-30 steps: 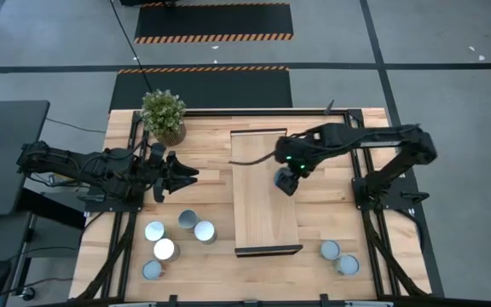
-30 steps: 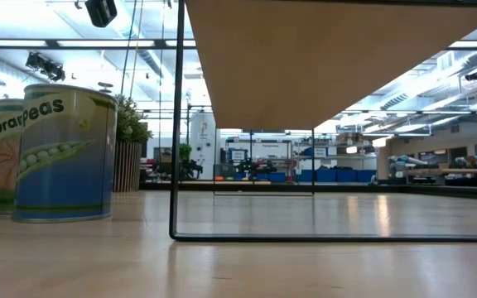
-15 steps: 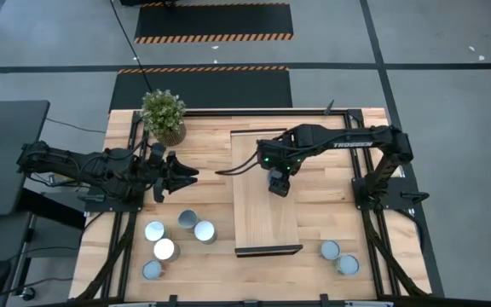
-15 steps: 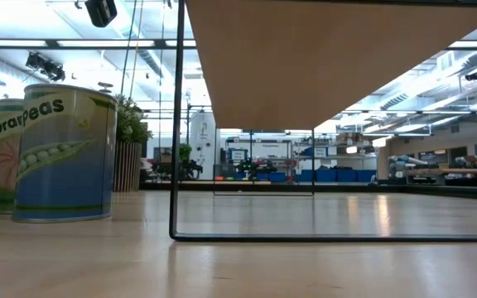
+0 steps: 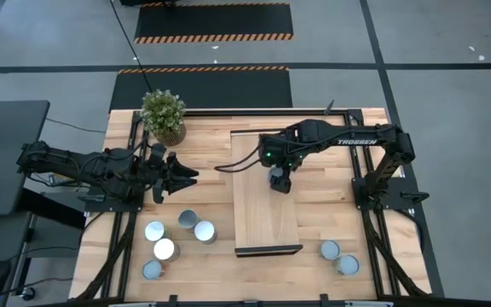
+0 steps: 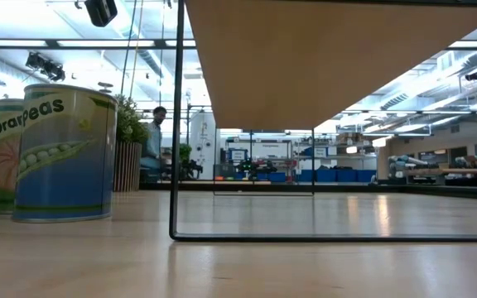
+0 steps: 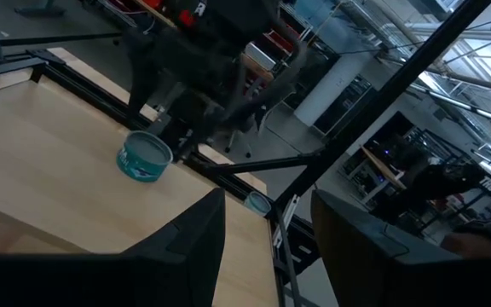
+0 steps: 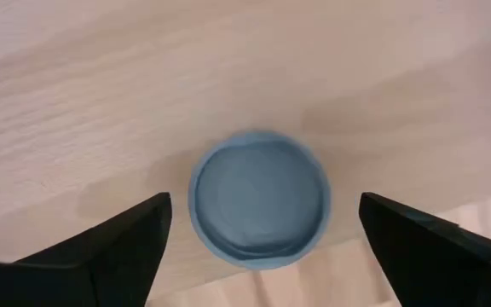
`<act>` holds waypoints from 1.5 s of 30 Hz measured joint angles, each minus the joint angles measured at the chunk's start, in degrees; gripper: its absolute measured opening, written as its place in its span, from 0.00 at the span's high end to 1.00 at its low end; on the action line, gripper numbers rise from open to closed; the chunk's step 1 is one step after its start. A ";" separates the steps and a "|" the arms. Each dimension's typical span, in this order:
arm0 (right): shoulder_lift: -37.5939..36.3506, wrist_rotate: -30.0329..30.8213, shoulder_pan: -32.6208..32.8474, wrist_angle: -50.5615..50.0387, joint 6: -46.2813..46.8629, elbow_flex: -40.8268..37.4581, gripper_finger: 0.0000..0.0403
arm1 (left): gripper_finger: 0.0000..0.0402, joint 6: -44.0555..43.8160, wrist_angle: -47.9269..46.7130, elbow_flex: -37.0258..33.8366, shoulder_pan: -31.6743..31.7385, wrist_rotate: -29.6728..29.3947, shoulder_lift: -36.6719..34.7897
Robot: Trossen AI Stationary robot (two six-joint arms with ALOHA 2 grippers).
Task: Pick and place cans onto a shelf
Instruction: Put the green tuna can on the shelf
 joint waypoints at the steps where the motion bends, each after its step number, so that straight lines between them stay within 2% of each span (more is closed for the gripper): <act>1: 0.02 0.53 0.11 0.05 -2.38 0.36 0.04 | 0.55 0.02 -0.01 0.00 0.00 0.00 0.00; 6: 0.09 3.03 0.12 0.49 -9.89 0.63 0.05 | 0.55 0.02 0.01 0.00 0.00 0.00 0.00; 12: 0.71 2.19 -1.88 1.80 -17.64 0.61 0.10 | 0.55 0.05 -0.02 0.00 0.00 0.00 0.00; 17: 2.08 -1.39 -3.05 3.35 -21.23 0.61 0.15 | 0.55 0.11 -0.03 0.00 0.00 0.00 0.00; 21: 2.64 -1.70 -2.88 3.31 -24.35 0.58 0.17 | 0.55 0.08 -0.07 0.00 0.00 0.00 0.00; 25: 3.01 -1.73 -3.55 2.82 -23.70 0.59 0.19 | 0.55 0.02 -0.07 0.00 0.00 0.00 0.00; 29: 3.54 0.55 -3.94 2.78 -19.11 0.29 0.21 | 0.55 0.00 -0.06 0.00 0.00 0.00 0.00; 34: 3.34 4.27 -3.83 3.40 -7.60 -1.57 0.22 | 0.55 -0.01 -0.01 0.00 0.02 0.00 0.00; 45: 3.15 8.53 -3.43 -1.39 33.32 -2.23 0.22 | 0.55 0.02 0.03 0.00 0.00 0.00 0.00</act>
